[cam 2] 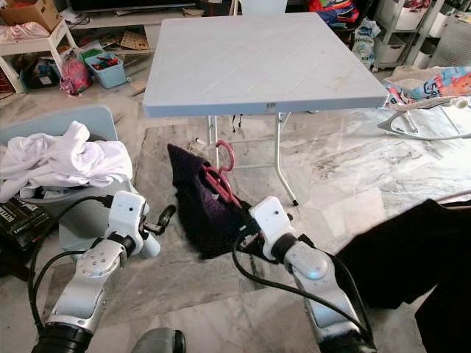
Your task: Hang hanger
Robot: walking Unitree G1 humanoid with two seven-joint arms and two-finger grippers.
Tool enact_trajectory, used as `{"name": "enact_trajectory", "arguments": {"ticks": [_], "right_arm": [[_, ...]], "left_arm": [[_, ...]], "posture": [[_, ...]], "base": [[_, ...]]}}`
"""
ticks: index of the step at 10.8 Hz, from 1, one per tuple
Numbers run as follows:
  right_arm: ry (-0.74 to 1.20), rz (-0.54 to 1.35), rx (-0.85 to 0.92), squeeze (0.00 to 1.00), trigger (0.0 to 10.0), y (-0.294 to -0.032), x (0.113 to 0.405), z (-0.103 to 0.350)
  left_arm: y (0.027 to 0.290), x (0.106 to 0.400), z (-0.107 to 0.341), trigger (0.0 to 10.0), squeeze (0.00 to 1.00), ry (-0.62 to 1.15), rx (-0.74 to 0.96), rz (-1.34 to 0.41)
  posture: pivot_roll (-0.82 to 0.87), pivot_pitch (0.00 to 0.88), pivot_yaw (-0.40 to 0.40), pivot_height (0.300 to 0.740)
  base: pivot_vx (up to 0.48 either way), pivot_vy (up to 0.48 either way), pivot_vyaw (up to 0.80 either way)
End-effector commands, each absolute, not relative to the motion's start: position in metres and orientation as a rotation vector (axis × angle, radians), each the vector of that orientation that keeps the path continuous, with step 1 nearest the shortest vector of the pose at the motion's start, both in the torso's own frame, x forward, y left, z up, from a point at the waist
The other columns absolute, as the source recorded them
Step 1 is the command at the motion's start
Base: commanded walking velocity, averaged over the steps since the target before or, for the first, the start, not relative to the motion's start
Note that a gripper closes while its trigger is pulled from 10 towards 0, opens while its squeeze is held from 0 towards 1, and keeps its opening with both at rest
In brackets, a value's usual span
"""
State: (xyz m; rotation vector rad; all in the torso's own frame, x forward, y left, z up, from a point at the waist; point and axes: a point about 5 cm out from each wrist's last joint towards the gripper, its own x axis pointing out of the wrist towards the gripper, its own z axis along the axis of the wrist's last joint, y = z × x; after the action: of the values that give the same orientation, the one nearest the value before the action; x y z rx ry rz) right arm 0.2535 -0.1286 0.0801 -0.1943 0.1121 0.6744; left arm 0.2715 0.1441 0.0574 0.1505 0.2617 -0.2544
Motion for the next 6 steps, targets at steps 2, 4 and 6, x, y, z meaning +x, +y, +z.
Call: {"name": "enact_trajectory", "arguments": {"ticks": [2,4,6], "right_arm": [[0.058,0.785,-0.135,0.0,10.0,-0.116,0.25,0.098],[0.045,0.75,-0.098,0.0,10.0,-0.111,0.253,0.102],[0.007,0.61,-0.039,0.0,10.0,-0.112,0.267,0.11]], "left_arm": [[0.138,0.281,0.063,10.0,0.0,0.248,0.144,-0.266],[0.131,0.289,0.067,10.0,0.0,0.237,0.134,-0.284],[0.123,0.294,0.072,10.0,0.0,0.221,0.12,-0.31]], "posture": [[-0.04,0.0,0.007,0.74],[-0.04,0.0,0.009,0.74],[-0.04,0.0,0.011,0.74]], "base": [[0.0,0.0,0.0],[0.0,0.0,0.0],[0.0,0.0,0.0]]}}
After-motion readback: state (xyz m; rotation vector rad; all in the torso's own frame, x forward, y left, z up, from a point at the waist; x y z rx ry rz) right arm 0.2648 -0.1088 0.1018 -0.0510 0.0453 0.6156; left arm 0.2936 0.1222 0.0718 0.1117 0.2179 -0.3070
